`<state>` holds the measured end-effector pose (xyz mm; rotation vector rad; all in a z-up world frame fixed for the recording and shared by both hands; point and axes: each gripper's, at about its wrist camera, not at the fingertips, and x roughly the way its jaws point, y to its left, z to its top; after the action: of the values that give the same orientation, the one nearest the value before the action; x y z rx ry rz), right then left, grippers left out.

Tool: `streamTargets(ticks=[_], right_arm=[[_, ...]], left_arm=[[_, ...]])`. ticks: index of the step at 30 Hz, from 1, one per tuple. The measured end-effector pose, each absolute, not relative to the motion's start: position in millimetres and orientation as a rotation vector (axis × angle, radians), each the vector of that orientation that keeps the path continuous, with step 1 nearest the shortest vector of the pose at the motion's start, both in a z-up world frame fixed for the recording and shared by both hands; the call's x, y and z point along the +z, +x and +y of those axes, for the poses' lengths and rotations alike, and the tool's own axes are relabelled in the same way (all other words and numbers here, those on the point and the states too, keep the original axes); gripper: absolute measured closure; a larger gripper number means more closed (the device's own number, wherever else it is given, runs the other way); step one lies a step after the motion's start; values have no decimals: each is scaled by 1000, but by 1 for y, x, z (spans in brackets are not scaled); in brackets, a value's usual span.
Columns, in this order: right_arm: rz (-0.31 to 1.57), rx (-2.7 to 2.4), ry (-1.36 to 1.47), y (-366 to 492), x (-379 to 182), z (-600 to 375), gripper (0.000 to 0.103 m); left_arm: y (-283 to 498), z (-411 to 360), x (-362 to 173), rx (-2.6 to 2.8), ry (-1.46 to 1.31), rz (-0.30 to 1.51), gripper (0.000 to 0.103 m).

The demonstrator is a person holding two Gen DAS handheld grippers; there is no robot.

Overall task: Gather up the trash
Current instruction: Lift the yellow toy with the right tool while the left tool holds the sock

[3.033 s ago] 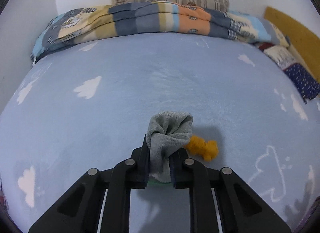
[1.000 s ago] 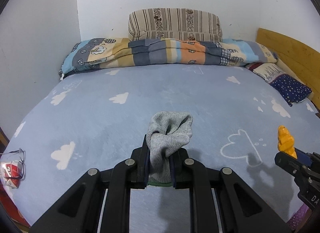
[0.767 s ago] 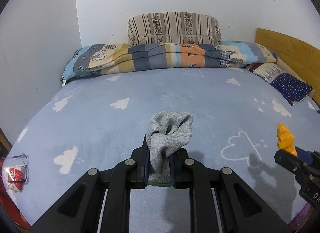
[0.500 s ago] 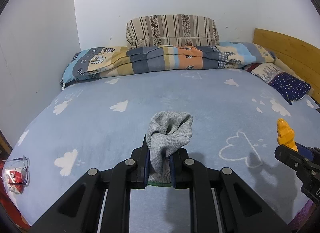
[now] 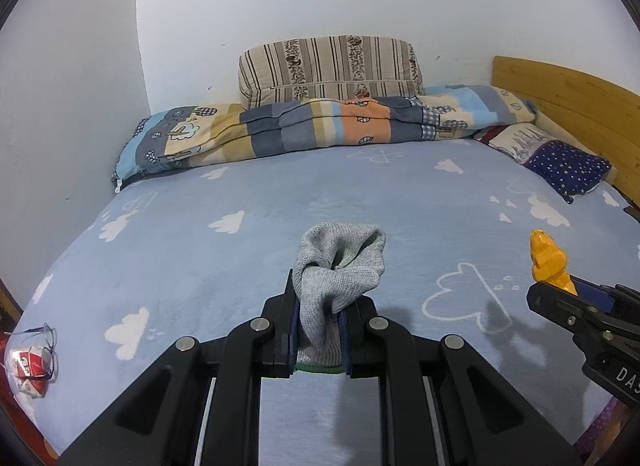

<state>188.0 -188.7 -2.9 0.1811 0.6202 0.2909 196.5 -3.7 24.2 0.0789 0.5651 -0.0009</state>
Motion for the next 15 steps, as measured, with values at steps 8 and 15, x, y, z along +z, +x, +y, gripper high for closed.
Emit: streamTargets(ticks=[8,15], right_arm=[[618,288,183,187,-3,-190,62],[618,287,186,187,-2,-190,62]], left_arm=[[195,-4,26,-4,82,559,88],[195,-8,27,-9,85,558,88]])
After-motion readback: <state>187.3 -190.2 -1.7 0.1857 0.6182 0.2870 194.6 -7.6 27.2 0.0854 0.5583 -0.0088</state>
